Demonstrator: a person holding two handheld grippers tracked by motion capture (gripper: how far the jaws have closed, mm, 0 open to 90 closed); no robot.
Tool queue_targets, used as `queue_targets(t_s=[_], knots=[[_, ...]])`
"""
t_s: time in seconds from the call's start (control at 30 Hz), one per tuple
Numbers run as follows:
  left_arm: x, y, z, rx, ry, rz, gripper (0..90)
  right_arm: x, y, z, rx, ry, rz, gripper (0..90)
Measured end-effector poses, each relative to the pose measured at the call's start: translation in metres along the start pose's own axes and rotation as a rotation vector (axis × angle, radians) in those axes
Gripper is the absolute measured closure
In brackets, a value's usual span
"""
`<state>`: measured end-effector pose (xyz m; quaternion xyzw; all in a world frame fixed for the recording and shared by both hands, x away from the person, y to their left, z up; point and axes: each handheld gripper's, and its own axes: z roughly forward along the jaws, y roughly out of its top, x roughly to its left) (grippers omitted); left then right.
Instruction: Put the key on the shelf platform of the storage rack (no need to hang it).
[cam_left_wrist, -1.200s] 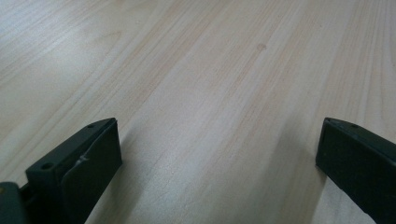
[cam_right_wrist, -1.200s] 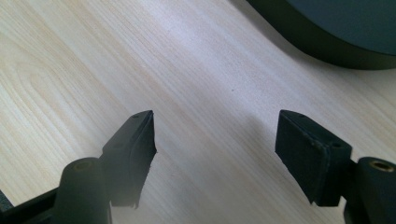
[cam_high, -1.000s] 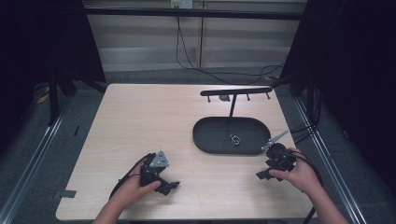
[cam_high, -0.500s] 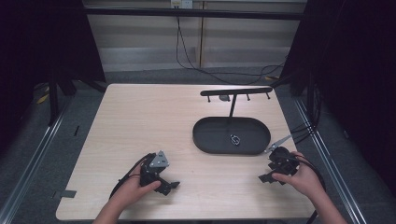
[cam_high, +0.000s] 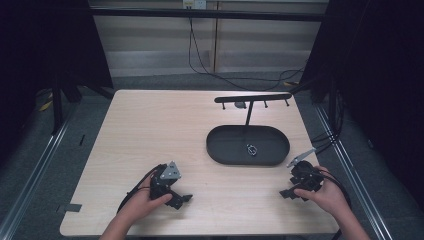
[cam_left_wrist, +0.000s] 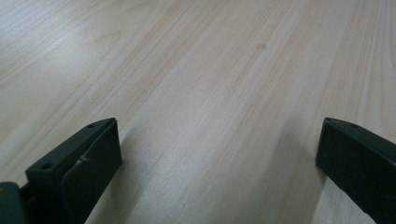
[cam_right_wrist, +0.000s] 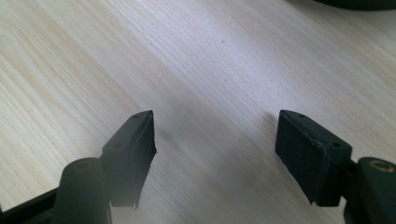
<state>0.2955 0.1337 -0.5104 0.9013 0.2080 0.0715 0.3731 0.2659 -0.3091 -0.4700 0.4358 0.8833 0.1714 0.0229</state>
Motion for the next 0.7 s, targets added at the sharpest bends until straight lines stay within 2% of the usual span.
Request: queue_targets(t_s=[0.47, 0.7], knots=[[0.0, 0.0, 0.0, 0.0, 0.0, -0.001, 0.0, -0.0006, -0.0085, 0.0024, -0.006, -0.01, -0.001, 28.7], [-0.0001, 0.0, 0.0001, 0.0, 0.001, 0.0, 0.0, 0.002, -0.0099, 0.0039, -0.01, -0.051, -0.036, 28.7]])
